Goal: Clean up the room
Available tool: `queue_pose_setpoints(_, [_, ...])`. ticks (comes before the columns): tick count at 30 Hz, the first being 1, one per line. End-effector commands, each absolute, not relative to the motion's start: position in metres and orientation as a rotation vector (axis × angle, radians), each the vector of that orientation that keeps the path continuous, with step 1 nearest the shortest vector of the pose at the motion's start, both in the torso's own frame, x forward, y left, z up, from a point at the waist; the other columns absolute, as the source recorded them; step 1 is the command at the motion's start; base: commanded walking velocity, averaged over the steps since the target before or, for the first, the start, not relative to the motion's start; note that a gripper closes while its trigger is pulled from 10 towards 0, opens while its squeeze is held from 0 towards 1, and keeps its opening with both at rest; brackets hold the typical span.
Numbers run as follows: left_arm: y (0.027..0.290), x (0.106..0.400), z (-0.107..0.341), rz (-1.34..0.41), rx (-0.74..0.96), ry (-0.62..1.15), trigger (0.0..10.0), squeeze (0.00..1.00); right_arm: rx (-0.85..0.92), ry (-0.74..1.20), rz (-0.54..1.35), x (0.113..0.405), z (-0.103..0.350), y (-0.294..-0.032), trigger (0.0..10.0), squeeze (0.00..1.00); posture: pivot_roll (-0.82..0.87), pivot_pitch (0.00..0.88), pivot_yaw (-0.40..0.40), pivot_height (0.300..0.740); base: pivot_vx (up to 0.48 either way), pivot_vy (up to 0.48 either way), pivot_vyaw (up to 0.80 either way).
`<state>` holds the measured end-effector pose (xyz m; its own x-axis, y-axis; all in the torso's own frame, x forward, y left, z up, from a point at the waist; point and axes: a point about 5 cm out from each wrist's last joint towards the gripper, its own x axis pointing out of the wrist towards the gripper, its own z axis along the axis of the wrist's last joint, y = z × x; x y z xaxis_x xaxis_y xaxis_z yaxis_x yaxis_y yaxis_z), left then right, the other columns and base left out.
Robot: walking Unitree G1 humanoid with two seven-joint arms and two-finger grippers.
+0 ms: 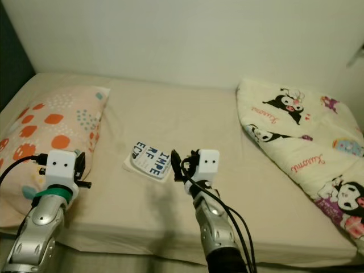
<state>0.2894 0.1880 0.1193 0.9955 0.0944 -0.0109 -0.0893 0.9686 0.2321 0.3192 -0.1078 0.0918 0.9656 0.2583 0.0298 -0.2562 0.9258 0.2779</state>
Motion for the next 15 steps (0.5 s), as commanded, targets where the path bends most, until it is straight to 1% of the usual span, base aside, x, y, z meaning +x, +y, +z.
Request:
queue_pose_setpoints(1, [0.1899,0.2883,0.1136,0.104,0.231,0.051,10.0,0.0,0.285,0.019,0.262,0.3175,0.0895,-0.1071,10.0,0.0,0.16,0.035,-0.018,0.734,0.0,0.0,0.0])
queue_pose_setpoints(2, [0.1899,0.2883,0.1136,0.104,0.231,0.051,10.0,0.0,0.285,0.019,0.262,0.3175,0.0895,-0.1071,10.0,0.0,0.16,0.035,-0.018,0.734,0.0,0.0,0.0])
queue_pose_setpoints(5, [0.1903,0.2891,0.1139,0.112,0.224,0.05,10.0,0.0,0.285,0.02,0.261,0.3175,0.0895,-0.1071,10.0,0.0,0.16,0.035,-0.017,0.734,0.0,0.48,0.0])
queue_pose_setpoints(15, [0.1922,0.2909,0.1155,0.117,0.26,0.045,10.0,0.0,0.269,0.006,0.291,0.3173,0.0924,-0.1021,10.0,0.0,0.17,0.037,-0.016,0.734,0.0,0.0,0.0])
